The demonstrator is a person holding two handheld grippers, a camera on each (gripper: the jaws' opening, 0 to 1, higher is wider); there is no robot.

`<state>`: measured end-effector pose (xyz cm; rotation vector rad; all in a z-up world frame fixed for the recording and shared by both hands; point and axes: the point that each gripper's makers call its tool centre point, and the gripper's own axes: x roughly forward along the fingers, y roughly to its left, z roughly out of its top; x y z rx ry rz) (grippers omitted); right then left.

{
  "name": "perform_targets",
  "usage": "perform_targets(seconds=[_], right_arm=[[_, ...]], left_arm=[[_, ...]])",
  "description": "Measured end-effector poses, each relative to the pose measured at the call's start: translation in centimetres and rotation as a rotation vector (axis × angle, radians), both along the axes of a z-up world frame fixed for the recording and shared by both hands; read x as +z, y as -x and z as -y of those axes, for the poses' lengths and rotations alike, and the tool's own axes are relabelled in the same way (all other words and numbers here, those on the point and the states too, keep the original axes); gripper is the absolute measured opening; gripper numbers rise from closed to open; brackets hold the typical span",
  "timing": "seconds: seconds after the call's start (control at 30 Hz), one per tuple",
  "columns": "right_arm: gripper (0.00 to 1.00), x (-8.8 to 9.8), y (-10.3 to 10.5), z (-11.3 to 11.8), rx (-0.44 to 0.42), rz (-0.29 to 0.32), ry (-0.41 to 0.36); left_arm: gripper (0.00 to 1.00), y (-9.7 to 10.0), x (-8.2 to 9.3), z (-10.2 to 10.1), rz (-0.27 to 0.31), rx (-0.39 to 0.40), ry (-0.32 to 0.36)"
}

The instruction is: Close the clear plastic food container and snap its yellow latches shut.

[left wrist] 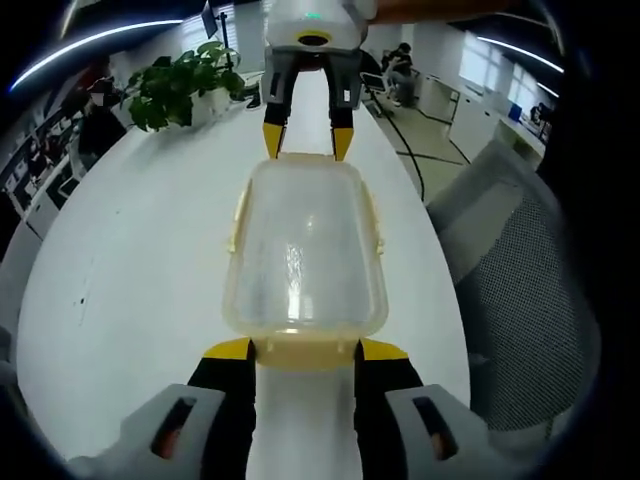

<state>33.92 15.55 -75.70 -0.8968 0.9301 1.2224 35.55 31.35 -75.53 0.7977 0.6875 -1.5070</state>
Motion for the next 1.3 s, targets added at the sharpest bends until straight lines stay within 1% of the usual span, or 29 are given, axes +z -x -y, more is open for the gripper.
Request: perform_targets(seconds=[0.37, 0.57, 0.8, 1.13, 1.3], right_arm=[[0.38, -0.6, 0.0, 0.7, -0.002, -0.009, 0.007], [0.38, -1.0, 0.1, 0.7, -0.004, -0.015, 0.008], [0.39, -1.1, -0.1, 0.8, -0.003, -0.016, 0.011], [0.39, -1.9, 0.2, 0.8, -0.005, -0.027, 0.011], [0.39, -1.9, 0.1, 0.9, -0.006, -0.025, 0.006]], left_arm=[[0.36, 0.0, -0.6, 0.7, -0.009, 0.002, -0.004], [0.36, 0.1, -0.8, 0.8, -0.016, 0.002, -0.011], [0.36, 0.0, -1.0, 0.9, -0.023, 0.005, -0.014], [0.36, 0.2, -1.5, 0.8, -0.026, 0.002, -0.023], [0.36, 0.1, -1.6, 0.8, -0.031, 0.006, -0.019]])
